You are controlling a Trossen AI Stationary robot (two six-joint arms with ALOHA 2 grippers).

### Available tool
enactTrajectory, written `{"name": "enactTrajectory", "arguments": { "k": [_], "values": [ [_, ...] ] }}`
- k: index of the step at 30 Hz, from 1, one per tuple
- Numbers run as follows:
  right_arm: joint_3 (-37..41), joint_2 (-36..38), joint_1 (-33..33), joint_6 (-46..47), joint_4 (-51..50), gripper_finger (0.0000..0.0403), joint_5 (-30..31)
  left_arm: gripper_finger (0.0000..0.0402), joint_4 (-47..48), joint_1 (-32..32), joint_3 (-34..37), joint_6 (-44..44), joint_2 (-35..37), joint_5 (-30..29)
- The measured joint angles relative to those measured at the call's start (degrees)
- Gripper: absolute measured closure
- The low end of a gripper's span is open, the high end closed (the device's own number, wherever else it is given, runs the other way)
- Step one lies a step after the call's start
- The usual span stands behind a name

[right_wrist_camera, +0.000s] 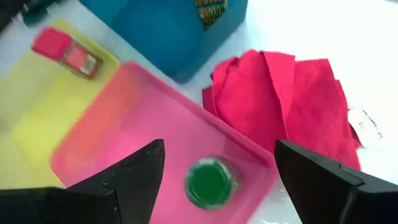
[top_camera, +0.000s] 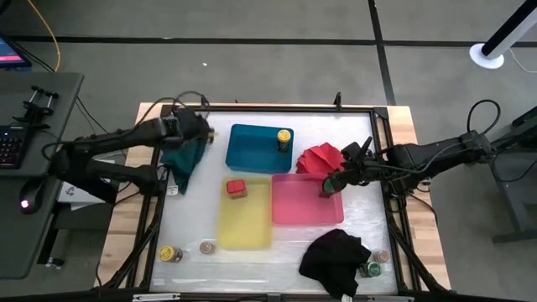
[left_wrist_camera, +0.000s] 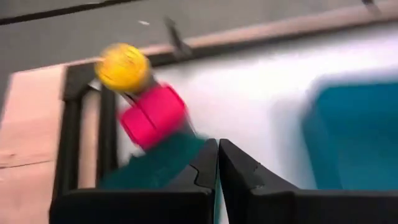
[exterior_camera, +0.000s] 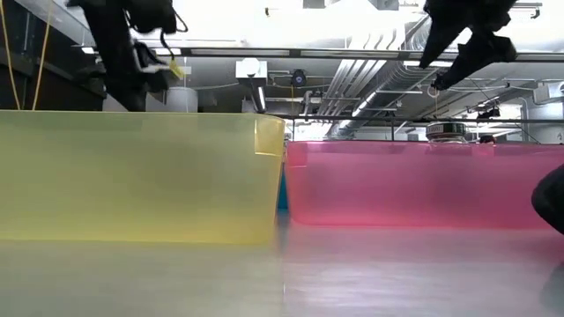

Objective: Sort spices by type
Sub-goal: Put the red spice bottle into the yellow bin

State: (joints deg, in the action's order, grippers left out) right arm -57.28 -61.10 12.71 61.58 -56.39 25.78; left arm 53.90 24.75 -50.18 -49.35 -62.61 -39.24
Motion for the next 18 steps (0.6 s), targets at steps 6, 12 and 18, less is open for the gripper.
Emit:
{"name": "enactTrajectory", "arguments": {
  "k": [6, 12, 18],
  "values": [
    [0.0, 0.0, -2.1, -0.1, 3.5, 0.0104, -1.2, 0.0401, -4.4, 11.3, 1.9, -9.7, -6.1, 0.5],
    [0.0, 0.0, -2.2, 1.8, 4.4, 0.0104, -0.8, 0.0401, -6.6, 14.0, 2.3, -12.9, -10.9, 0.2],
    [0.0, 0.0, -2.2, 3.1, 4.7, 0.0104, -0.3, 0.0401, -8.4, 14.3, 2.2, -15.9, -14.7, -0.2]
  ]
}}
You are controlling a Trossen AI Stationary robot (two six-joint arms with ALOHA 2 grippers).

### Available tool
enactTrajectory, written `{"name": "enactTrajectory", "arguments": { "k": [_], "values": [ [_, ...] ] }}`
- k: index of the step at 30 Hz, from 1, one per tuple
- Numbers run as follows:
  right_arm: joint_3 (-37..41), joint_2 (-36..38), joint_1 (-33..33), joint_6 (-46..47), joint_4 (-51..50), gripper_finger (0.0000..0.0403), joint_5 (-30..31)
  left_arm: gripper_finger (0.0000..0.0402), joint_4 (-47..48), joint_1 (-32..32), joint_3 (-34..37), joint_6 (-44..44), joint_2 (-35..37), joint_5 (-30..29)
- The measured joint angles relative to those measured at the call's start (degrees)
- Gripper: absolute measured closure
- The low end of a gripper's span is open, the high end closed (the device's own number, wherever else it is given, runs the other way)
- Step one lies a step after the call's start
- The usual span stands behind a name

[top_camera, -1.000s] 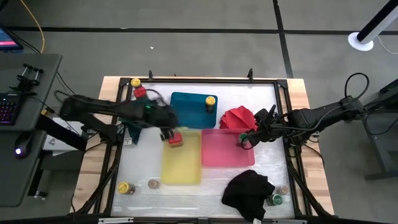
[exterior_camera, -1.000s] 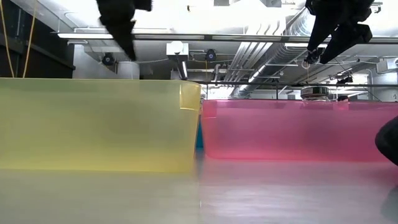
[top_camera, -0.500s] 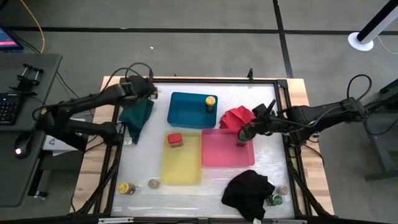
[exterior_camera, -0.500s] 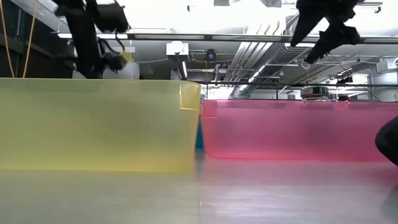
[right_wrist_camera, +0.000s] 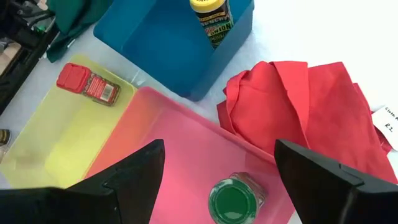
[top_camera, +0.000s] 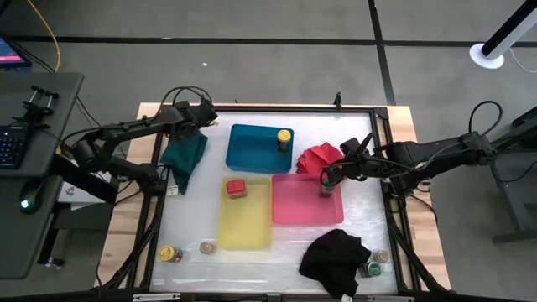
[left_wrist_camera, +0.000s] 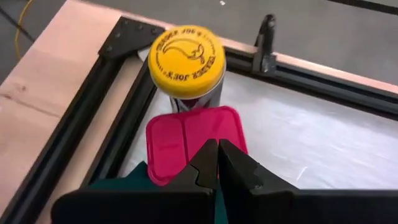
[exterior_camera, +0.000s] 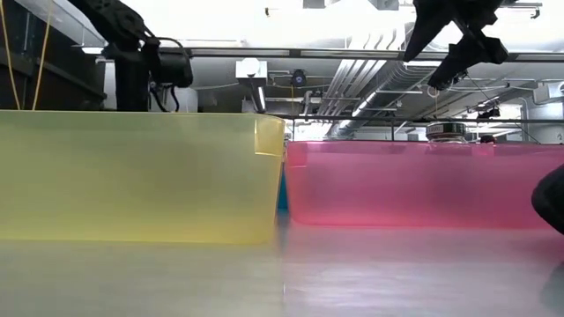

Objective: Sort spices by type
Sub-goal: Put the red spice bottle into the yellow bin

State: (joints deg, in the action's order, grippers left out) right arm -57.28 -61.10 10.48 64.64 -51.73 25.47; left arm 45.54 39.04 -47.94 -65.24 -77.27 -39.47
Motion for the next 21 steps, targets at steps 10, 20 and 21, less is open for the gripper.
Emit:
{"name": "enactTrajectory", "arguments": {
  "k": [10, 20, 21],
  "values": [
    [0.0, 0.0, 0.0, 1.1, 0.1, 0.0104, 0.0, 0.0401, 0.3, 0.9, 0.0, -7.2, -4.1, -0.1],
    [0.0, 0.0, 0.0, 1.1, 0.2, 0.0104, -0.2, 0.0401, -1.0, -0.3, -0.1, -7.7, -4.9, 0.4],
    [0.0, 0.0, 0.0, 1.0, 0.2, 0.0104, -0.2, 0.0401, -1.0, -0.9, -0.1, -7.7, -4.9, 0.7]
  ]
}}
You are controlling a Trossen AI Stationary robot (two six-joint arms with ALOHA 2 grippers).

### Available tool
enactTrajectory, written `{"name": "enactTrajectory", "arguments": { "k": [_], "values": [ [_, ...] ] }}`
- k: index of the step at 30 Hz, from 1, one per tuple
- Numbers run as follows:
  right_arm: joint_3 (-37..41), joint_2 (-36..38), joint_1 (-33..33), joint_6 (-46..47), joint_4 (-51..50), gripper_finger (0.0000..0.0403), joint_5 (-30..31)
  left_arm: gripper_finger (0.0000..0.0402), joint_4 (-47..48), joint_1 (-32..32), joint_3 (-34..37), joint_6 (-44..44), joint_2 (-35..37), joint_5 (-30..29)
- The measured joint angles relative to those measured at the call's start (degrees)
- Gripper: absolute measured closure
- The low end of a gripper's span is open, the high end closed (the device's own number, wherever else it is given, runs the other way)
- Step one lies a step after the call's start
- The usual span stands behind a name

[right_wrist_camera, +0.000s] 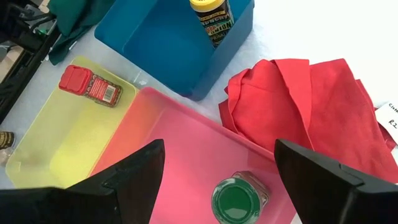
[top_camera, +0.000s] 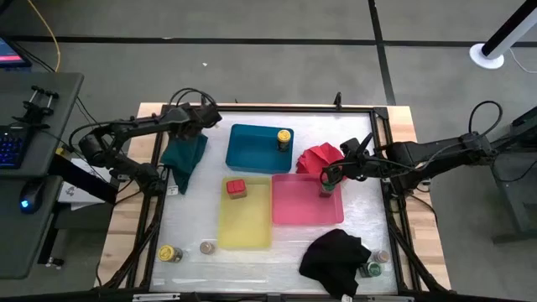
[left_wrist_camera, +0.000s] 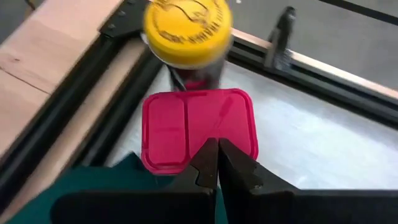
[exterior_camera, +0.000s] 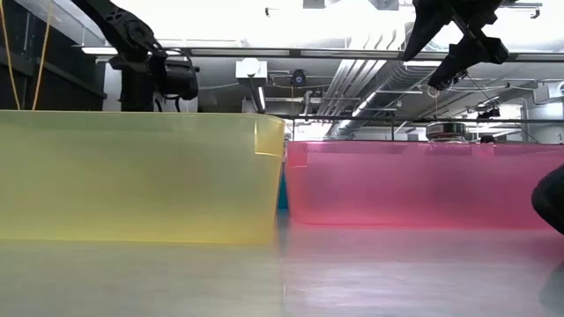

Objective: Sort spices by type
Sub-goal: Put the red spice bottle into the yellow bin

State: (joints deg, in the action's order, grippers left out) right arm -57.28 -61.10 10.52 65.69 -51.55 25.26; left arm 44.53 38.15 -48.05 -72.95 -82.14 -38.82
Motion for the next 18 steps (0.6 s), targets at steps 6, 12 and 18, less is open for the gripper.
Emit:
{"name": "enactTrajectory", "arguments": {
  "k": [6, 12, 18],
  "values": [
    [0.0, 0.0, 0.0, -0.5, 0.0, 0.0104, 0.2, 0.0401, 0.2, -4.2, 0.1, -1.1, -0.2, 3.5],
    [0.0, 0.0, 0.0, -1.4, 0.0, 0.0104, 0.2, 0.0401, -1.8, -8.0, 0.2, -2.9, -0.2, 3.4],
    [0.0, 0.0, 0.0, -1.6, 0.0, 0.0104, 0.2, 0.0401, -2.6, -9.6, -1.5, 2.3, 0.6, 0.6]
  ]
}}
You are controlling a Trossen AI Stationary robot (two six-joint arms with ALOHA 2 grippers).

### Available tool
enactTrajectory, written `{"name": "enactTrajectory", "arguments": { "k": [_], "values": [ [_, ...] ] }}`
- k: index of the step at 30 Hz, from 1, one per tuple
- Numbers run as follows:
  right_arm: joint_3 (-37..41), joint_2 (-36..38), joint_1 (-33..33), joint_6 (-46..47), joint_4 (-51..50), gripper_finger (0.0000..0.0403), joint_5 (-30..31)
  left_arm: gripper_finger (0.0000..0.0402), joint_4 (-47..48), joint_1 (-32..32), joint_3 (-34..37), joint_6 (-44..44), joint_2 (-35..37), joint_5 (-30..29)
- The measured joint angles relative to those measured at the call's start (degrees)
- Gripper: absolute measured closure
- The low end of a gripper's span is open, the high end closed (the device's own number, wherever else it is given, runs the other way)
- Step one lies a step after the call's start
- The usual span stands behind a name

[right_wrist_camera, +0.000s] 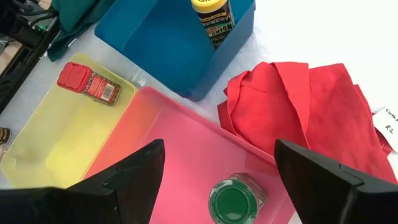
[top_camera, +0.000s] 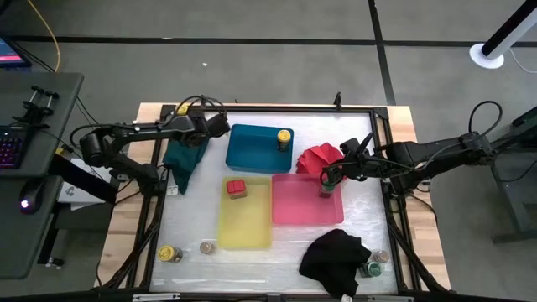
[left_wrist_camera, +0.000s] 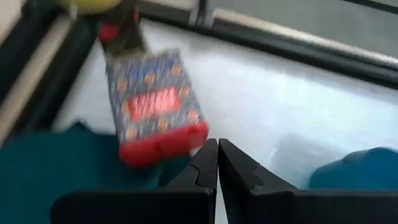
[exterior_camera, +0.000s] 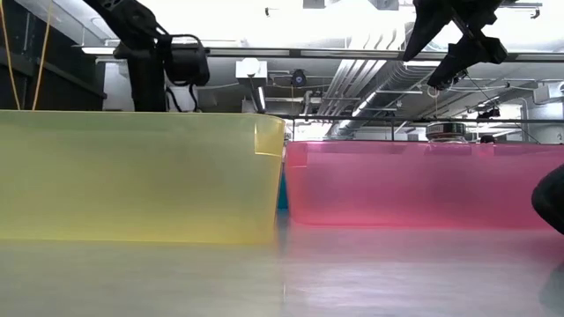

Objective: Sort spices by type
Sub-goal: Put the red spice bottle into the yellow bin

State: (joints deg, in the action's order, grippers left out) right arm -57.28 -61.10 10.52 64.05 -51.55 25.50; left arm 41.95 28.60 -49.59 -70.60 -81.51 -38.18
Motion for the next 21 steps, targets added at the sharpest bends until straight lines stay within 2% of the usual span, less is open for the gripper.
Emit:
{"name": "enactTrajectory", "arguments": {
  "k": [6, 11, 16, 21],
  "values": [
    [0.0, 0.0, 0.0, 0.0, 0.0, 0.0104, 0.0, 0.0401, 0.6, 3.7, -1.2, 12.5, 0.0, -1.1],
    [0.0, 0.0, 0.0, 0.4, 0.0, 0.0104, -0.3, 0.0401, 1.5, 9.1, -0.8, 18.8, -0.3, 0.1],
    [0.0, 0.0, 0.0, 0.4, 0.0, 0.0104, -0.3, 0.0401, 0.9, 12.0, -0.8, 18.1, -1.6, 2.9],
    [0.0, 0.0, 0.0, 1.7, 0.0, 0.0104, -0.4, 0.0401, 0.2, 11.1, -0.8, 13.6, -4.9, 3.8]
  ]
}}
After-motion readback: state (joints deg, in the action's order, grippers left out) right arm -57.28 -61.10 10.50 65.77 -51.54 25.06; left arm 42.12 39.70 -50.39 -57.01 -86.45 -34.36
